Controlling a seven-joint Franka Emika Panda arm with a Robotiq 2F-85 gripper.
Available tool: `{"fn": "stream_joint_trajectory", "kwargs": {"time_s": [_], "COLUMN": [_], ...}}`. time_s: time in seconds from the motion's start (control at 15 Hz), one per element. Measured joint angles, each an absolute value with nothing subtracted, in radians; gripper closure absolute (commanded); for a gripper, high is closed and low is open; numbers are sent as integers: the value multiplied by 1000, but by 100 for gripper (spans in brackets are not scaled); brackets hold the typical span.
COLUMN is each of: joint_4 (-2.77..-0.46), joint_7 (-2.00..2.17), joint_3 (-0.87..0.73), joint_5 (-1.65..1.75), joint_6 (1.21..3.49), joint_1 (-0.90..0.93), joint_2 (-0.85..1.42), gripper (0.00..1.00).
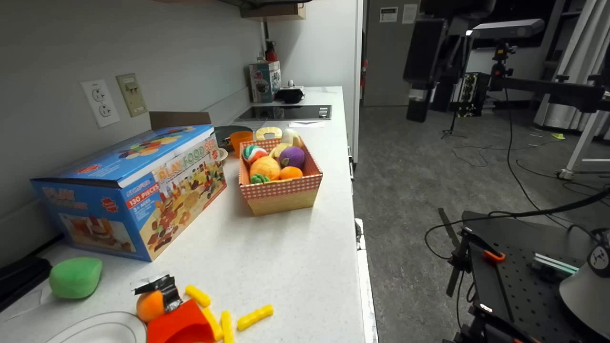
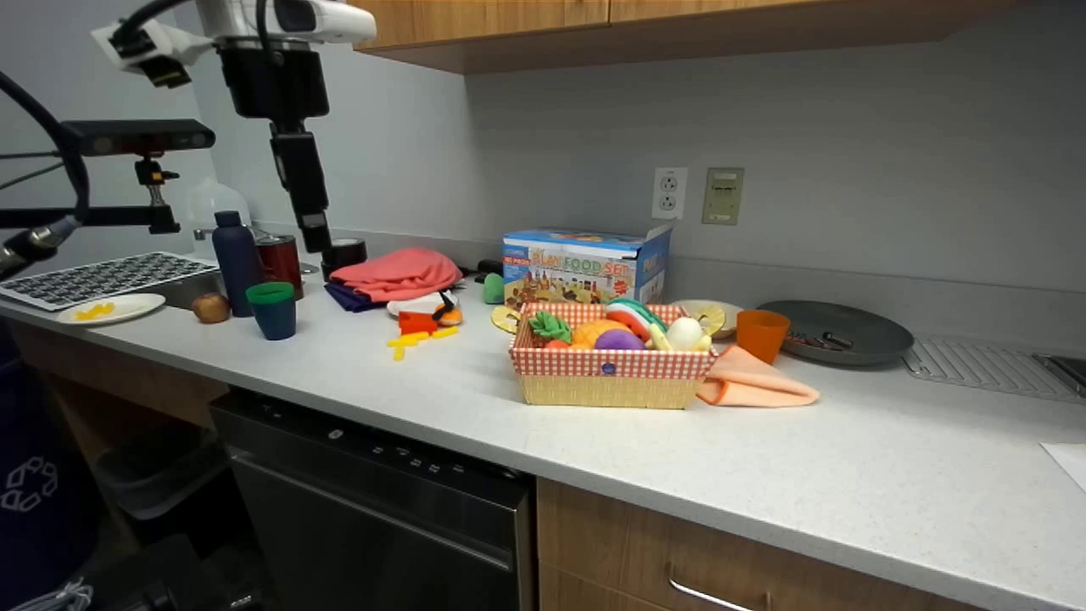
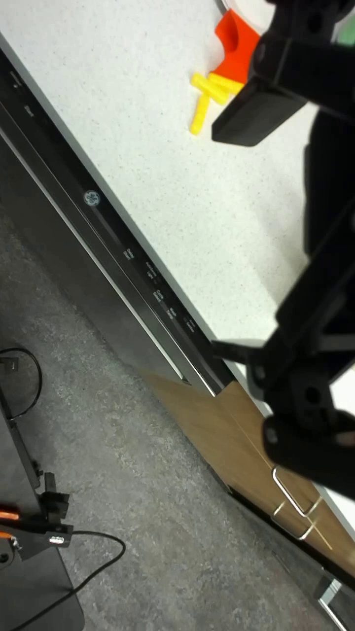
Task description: Open the top right drawer
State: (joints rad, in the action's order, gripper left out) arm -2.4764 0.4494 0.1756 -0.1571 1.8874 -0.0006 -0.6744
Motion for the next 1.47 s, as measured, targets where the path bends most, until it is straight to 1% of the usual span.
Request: {"fn": "stream_joint_trajectory", "kwargs": {"time_s": [0.4,0.8,0.93,1.47], "joint_4": [-2422,-2400,-2394,-2381], "joint_7": [433,436,436,439], "joint_3": [21,-83,-99,-107], "joint_5": [-41,-4,-4,-4], "joint_6": [1969,2158,2200,2202], "joint_1": [-163,-254,-260,-261], "joint_2": [-535,-334,-296,-283], "gripper": [0,0,0,0]}}
